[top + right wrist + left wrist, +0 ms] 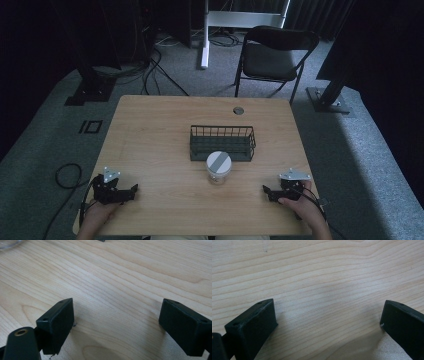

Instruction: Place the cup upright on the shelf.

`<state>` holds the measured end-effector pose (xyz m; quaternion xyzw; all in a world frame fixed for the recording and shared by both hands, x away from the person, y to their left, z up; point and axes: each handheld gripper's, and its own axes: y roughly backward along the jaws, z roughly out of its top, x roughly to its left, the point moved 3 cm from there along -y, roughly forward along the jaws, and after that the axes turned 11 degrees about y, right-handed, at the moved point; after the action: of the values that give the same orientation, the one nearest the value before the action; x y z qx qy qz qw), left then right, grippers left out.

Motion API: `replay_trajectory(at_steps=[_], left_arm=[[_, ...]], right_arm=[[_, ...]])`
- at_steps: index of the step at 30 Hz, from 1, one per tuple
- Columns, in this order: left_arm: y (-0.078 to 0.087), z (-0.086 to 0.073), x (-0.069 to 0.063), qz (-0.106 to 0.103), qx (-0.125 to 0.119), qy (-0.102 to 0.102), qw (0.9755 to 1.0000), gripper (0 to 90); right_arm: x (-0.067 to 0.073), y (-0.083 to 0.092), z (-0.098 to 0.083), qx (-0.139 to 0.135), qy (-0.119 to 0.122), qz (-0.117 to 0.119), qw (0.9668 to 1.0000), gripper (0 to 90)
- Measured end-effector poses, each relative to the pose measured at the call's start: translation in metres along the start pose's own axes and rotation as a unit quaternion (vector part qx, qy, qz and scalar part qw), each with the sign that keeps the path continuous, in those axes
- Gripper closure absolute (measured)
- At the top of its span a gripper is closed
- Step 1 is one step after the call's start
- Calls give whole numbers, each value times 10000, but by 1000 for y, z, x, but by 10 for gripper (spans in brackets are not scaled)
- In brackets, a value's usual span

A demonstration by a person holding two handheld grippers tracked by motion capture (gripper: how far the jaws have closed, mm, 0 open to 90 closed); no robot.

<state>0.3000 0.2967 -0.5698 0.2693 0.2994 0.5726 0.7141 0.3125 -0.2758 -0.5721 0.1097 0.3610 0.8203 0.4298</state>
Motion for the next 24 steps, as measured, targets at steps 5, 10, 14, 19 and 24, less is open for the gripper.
replay_trajectory(at_steps=[5, 10, 14, 19, 24], left_arm=[[0, 0, 0, 20, 0, 20, 10000, 6], [0, 0, 0, 13, 2, 15, 10000, 5], [0, 0, 0, 7, 2, 15, 10000, 5], [0, 0, 0, 8, 2, 14, 10000, 5], [0, 0, 0, 10, 3, 12, 10000, 5]], right_arm=[[-1, -1, 1, 6, -20, -33, 10000, 120], [-1, -1, 1, 10, -15, -30, 10000, 118], [-1, -1, 1, 11, -9, -26, 10000, 116], [0, -1, 1, 12, 6, 0, 10000, 116], [0, -1, 1, 10, 9, 3, 10000, 116]])
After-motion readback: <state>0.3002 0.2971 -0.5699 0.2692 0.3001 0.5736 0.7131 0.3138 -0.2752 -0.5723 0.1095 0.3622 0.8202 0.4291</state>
